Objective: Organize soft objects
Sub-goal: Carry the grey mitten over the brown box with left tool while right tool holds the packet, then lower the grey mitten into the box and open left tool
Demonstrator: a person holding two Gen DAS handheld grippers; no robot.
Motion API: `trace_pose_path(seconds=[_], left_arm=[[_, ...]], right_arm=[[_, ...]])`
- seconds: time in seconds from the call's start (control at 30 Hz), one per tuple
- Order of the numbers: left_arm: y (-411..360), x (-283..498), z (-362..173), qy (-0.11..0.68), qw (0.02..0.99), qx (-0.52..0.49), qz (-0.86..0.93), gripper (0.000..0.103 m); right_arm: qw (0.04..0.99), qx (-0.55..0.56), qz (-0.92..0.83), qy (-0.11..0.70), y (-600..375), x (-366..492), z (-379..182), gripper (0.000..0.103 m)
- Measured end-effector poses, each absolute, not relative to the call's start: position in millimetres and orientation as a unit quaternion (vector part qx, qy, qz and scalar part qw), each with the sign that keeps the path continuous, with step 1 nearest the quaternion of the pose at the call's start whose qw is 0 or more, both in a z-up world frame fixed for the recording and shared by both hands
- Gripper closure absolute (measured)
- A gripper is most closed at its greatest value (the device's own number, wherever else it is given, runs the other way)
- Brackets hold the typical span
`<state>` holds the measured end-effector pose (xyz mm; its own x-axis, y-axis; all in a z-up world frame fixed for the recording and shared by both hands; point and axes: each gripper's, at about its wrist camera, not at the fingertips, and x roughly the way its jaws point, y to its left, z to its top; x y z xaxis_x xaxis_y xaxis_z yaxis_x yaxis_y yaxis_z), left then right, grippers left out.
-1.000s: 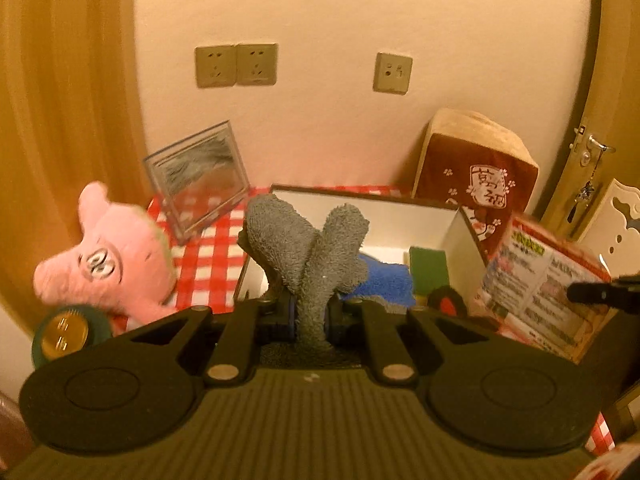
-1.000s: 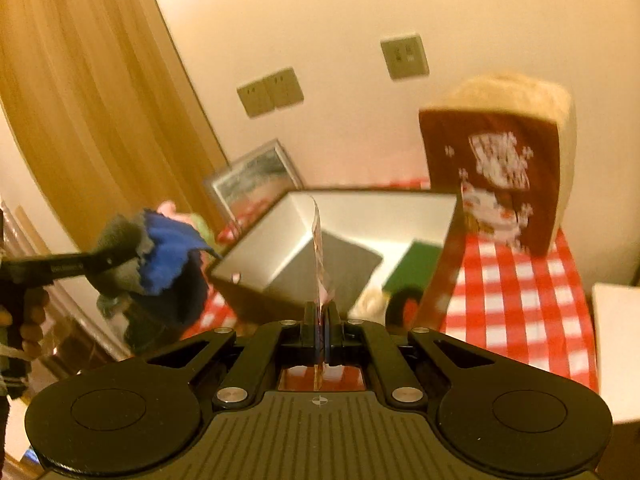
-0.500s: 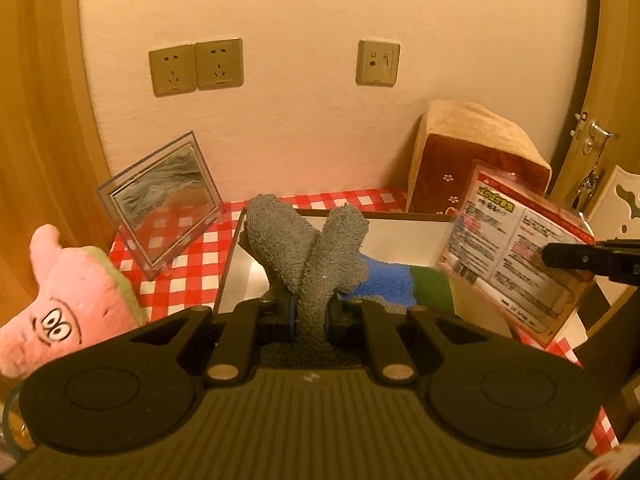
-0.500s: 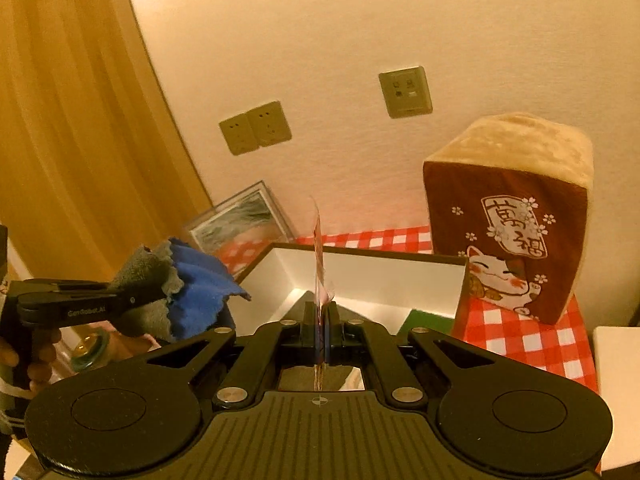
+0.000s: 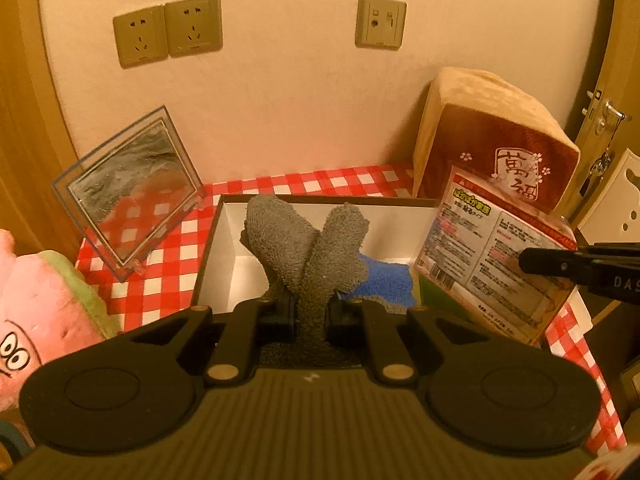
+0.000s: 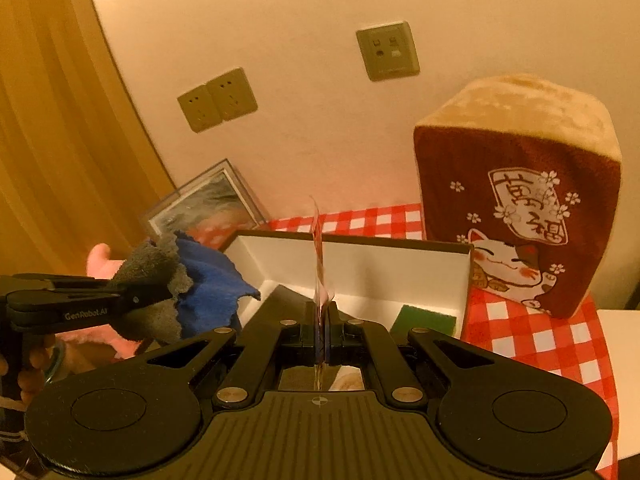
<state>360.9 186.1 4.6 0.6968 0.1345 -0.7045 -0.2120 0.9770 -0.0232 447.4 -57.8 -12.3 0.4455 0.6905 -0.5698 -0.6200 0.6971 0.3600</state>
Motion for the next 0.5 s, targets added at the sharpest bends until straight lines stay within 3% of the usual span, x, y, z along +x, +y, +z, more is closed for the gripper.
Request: trace_pose_path(seconds=[0.2,0.3,0.33,0.5], left_arm=[[191,378,-7,0.387,0.917,-0.053,0.086,0.09],[193,383,-10,0.383,0.917,-0.056,0.093,0.077],[194,385,-10,0.383,0.917,-0.056,0.094,0.069],[198,391,-12,0.388,0.915,-0.061,0.094,0.066]], right_arm=[[0.85,0.052,0.374,0.367,-50,459,-23,0.101],[0.852,0.052,0.367,0.37,-48,464,-27,0.101],[0.852,0.053,0.365,0.371,-48,465,-29,0.101],[0.853,0.054,0.357,0.375,-45,471,-34,0.101]])
